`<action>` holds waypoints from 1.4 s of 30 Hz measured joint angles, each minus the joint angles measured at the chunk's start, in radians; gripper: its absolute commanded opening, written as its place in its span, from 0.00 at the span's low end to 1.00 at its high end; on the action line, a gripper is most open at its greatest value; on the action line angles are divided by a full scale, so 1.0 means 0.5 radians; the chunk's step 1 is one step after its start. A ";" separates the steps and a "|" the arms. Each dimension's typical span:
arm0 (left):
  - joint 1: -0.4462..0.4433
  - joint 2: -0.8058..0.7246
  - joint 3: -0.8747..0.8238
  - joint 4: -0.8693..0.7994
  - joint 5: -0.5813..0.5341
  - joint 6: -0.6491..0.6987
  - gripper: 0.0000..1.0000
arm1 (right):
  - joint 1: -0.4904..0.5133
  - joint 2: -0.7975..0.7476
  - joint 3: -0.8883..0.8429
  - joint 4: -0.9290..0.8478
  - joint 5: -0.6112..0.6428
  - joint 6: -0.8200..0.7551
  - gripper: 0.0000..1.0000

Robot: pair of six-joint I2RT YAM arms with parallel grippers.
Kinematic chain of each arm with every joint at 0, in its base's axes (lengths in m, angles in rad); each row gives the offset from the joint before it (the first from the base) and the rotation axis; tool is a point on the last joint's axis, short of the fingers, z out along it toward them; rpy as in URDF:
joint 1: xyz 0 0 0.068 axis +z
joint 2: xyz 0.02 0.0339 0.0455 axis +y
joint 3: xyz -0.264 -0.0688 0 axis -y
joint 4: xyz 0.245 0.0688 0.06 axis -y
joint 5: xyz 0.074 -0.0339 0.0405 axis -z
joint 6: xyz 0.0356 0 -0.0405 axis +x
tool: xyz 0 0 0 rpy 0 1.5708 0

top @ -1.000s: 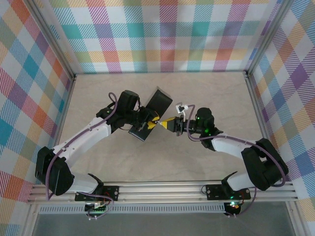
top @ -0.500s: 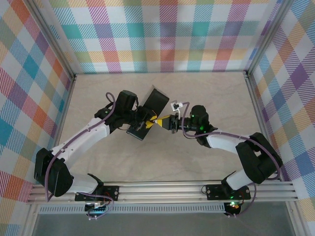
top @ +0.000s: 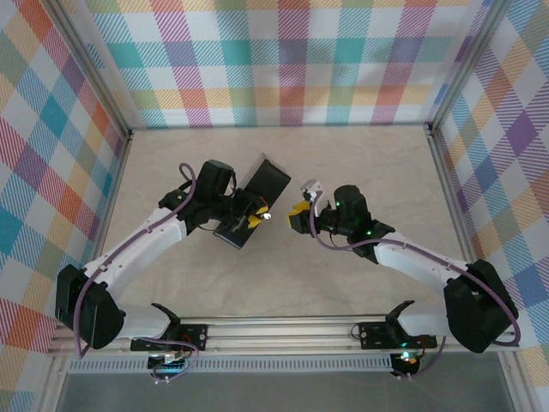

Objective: Unlock the padlock with the key

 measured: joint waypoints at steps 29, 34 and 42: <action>0.001 0.284 0.381 -0.398 0.014 0.052 0.00 | 0.584 0.163 -0.253 0.953 0.891 -1.604 0.34; 0.000 0.285 0.382 -0.398 0.017 0.040 0.00 | 0.603 0.188 -0.253 0.954 0.906 -1.641 0.32; 0.000 0.285 0.382 -0.397 0.024 0.024 0.00 | 0.605 0.239 -0.253 0.986 0.925 -1.683 0.30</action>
